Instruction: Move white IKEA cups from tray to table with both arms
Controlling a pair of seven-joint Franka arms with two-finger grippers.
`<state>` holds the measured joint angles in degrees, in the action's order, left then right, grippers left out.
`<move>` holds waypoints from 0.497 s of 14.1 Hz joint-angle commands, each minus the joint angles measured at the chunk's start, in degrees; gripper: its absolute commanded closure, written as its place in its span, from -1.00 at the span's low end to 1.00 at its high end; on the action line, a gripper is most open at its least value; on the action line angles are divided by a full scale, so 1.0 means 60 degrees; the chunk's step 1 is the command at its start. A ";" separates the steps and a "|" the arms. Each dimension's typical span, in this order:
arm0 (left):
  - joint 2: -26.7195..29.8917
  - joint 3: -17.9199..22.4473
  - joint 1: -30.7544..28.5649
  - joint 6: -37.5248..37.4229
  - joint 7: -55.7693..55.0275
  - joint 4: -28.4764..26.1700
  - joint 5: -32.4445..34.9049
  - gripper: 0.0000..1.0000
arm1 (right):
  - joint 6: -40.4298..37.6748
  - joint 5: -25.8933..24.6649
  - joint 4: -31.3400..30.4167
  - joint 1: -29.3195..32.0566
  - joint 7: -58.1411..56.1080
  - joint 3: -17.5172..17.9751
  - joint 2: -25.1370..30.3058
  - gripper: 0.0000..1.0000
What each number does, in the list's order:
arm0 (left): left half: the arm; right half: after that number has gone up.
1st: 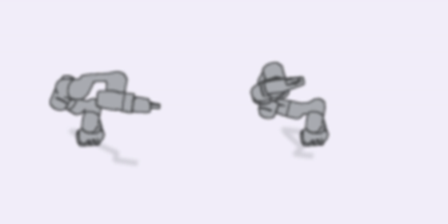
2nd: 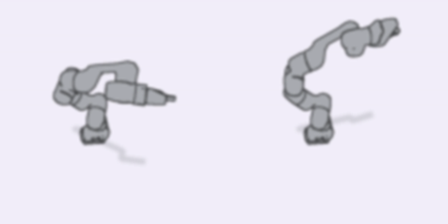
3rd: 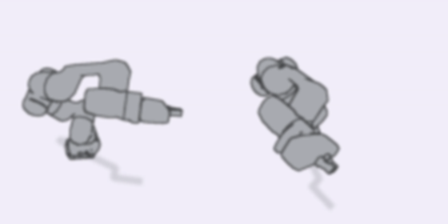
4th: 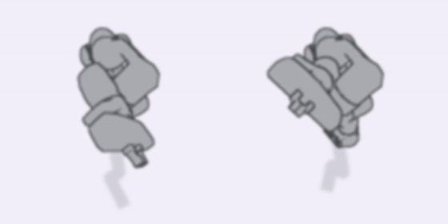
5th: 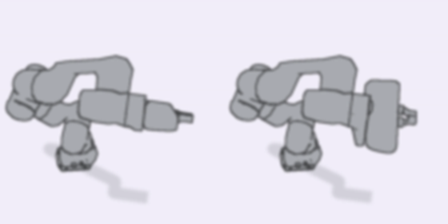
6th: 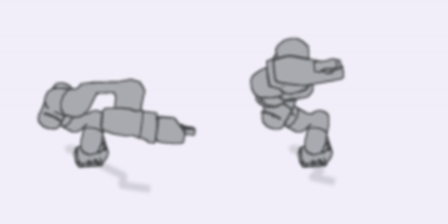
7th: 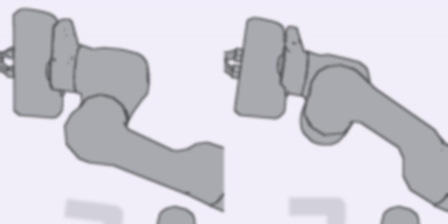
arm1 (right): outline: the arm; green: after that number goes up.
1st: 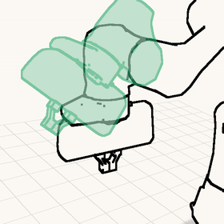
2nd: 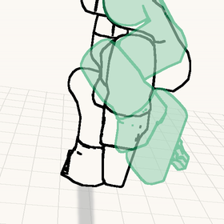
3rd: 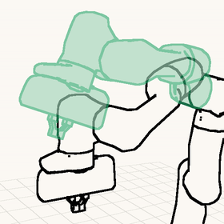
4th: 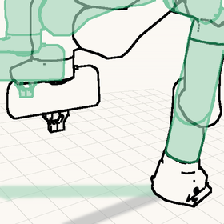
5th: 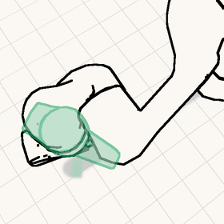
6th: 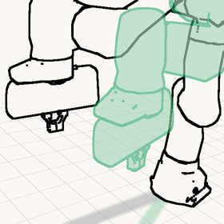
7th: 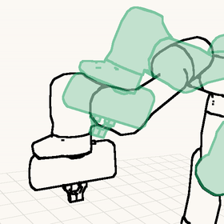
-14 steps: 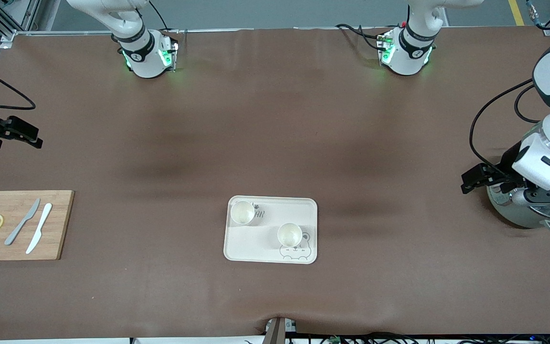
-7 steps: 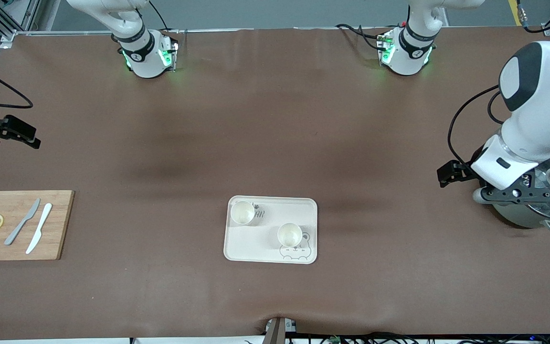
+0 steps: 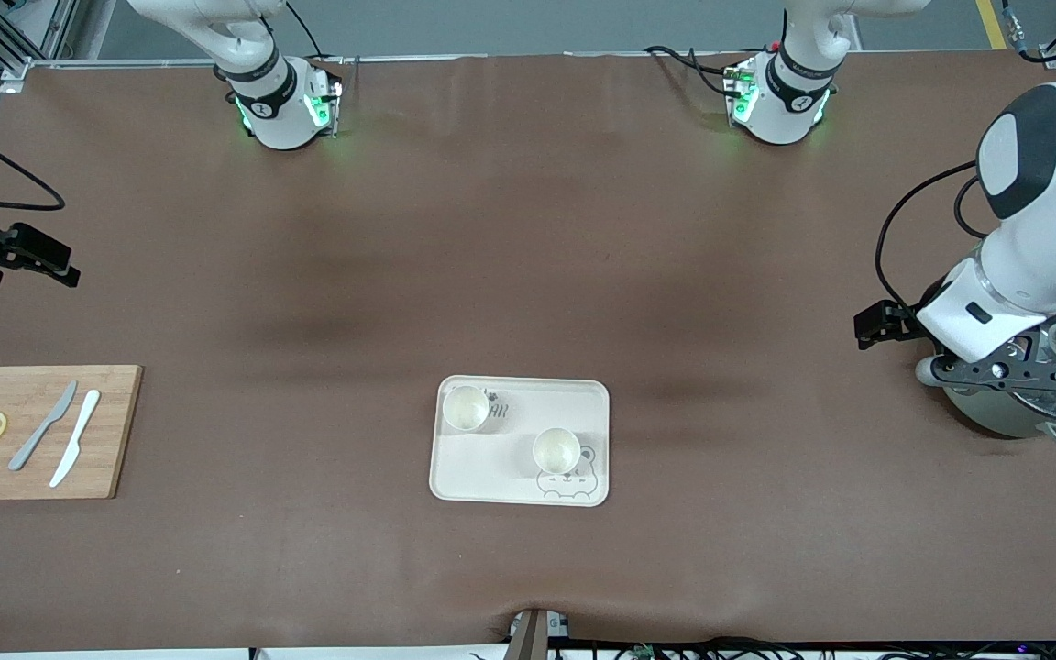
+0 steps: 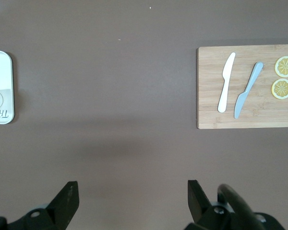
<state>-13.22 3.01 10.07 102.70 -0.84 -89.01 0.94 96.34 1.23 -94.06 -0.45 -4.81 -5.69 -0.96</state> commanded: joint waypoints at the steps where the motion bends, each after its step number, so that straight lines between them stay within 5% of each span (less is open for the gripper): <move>1: 0.0037 -0.0019 0.0007 -0.0110 -0.0064 0.0156 -0.0433 -1.00 | 0.0099 0.0161 0.0194 0.0090 -0.0019 0.0055 -0.0351 -1.00; 4: -0.0796 -0.0048 0.0298 -0.0256 -0.0620 0.1368 -0.0377 -1.00 | 0.0349 0.0161 0.0209 0.0031 -0.0019 0.0069 -0.0544 -1.00; 7: -0.1397 -0.0048 0.0812 -0.0155 -0.1351 0.1606 -0.0435 -1.00 | 0.0276 0.0161 0.0209 0.0104 -0.0048 0.0069 -0.0544 -1.00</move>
<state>-17.67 2.63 13.71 102.56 -6.34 -83.34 -0.83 98.67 1.27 -94.03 -0.47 -4.81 -5.50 -4.06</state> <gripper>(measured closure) 0.000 0.000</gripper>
